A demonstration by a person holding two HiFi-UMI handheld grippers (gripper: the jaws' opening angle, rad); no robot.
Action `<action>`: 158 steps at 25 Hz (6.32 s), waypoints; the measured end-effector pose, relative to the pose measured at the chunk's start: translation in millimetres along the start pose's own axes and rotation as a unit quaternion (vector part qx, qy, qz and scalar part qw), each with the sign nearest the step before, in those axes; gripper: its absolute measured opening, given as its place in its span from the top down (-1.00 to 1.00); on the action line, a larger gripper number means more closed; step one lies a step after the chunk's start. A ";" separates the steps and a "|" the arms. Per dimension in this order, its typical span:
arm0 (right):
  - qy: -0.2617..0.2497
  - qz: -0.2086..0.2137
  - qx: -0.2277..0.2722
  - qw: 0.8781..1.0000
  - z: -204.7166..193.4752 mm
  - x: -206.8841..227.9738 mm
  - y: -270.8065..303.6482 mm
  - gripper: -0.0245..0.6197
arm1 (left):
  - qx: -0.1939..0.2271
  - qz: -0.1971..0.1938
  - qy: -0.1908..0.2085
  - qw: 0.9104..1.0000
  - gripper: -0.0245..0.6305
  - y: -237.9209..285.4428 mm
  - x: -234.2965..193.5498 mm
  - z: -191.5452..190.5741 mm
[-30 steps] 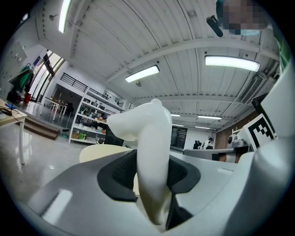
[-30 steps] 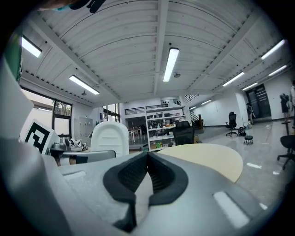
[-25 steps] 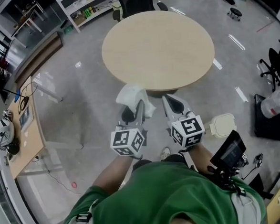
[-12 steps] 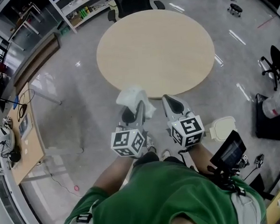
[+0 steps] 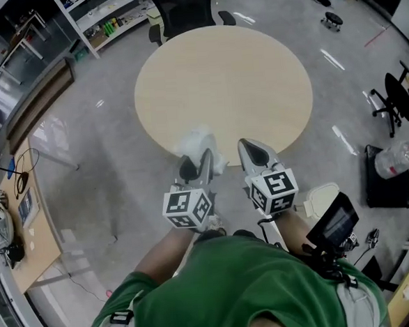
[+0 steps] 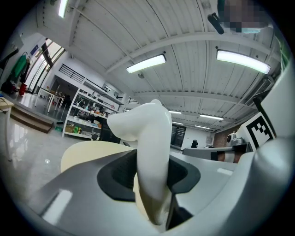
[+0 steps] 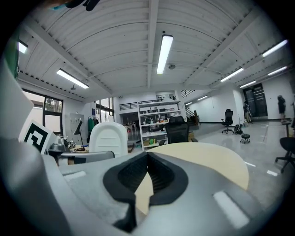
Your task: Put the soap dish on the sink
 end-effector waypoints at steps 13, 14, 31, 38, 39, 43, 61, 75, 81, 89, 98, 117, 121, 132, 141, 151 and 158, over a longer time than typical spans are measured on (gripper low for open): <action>-0.001 -0.034 -0.005 0.999 9.4 3.3 65.3 0.92 | -0.026 -0.037 -0.011 0.999 0.47 49.5 -54.7 -6.9; 0.000 -0.036 -0.007 0.999 9.7 6.9 68.3 0.92 | -0.030 -0.038 -0.013 0.999 0.47 54.7 -55.7 -9.2; 0.029 -0.046 -0.066 0.996 -1.6 103.5 137.2 0.92 | -0.119 -0.027 -0.030 0.992 0.47 157.7 -59.9 -65.0; 0.053 -0.049 -0.119 0.990 -35.0 143.9 157.7 0.91 | -0.174 -0.018 -0.041 0.984 0.47 192.0 -56.3 -104.4; 0.056 -0.048 -0.126 0.989 -40.0 147.8 161.1 0.92 | -0.183 -0.017 -0.042 0.982 0.47 195.8 -56.4 -110.8; 0.069 -0.046 -0.154 0.985 -59.5 160.8 175.2 0.91 | -0.215 -0.017 -0.047 0.975 0.47 209.3 -58.3 -135.6; 0.098 -0.043 -0.214 0.971 -102.9 207.5 221.7 0.92 | -0.307 -0.018 -0.115 0.945 0.46 257.1 -72.6 -202.9; 0.099 -0.026 -0.226 0.969 -107.3 202.6 244.2 0.91 | -0.346 -0.011 -0.116 0.931 0.38 257.3 -94.4 -213.5; 0.098 -0.021 -0.224 0.969 -104.8 198.8 250.0 0.91 | -0.393 -0.011 -0.097 0.915 0.28 254.4 -102.1 -216.0; 0.097 -0.018 -0.224 0.970 -102.4 197.9 256.7 0.92 | -0.425 -0.009 -0.081 0.902 0.14 254.0 -107.6 -219.6; 0.093 -0.017 -0.226 0.969 -106.5 192.4 261.1 0.92 | -0.452 -0.017 -0.078 0.888 -0.02 246.5 -113.4 -229.2; 0.069 -0.017 -0.208 0.976 -88.8 171.8 248.2 0.92 | -0.368 0.010 0.007 0.930 0.00 222.1 -128.5 -187.4; 0.056 -0.018 -0.197 0.979 -80.7 159.4 238.4 0.91 | -0.298 0.025 0.061 0.952 0.25 215.6 -127.7 -154.0; 0.027 -0.014 -0.154 0.988 -61.1 108.3 201.8 0.92 | -0.188 0.022 0.079 0.979 0.78 178.4 -103.9 -97.5; 0.002 -0.019 -0.106 0.994 -42.1 67.7 150.6 0.91 | -0.127 -0.004 0.095 0.987 0.90 136.3 -69.1 -61.7; -0.029 -0.027 -0.070 0.997 -38.3 13.9 86.3 0.92 | -0.078 -0.023 0.110 0.991 0.91 70.7 -42.0 -39.6; -0.047 -0.024 -0.048 0.997 -32.1 -2.4 53.0 0.92 | -0.060 -0.018 0.103 0.993 0.91 44.4 -21.9 -31.0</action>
Point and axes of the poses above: the fingertips, and each gripper's own axes: y forward along the fingers, x to its right, z out of its top, the point moved 5 cm from there along -y, backward along the fingers, and after that the axes turned 9 degrees about y, right-handed, at the moved point
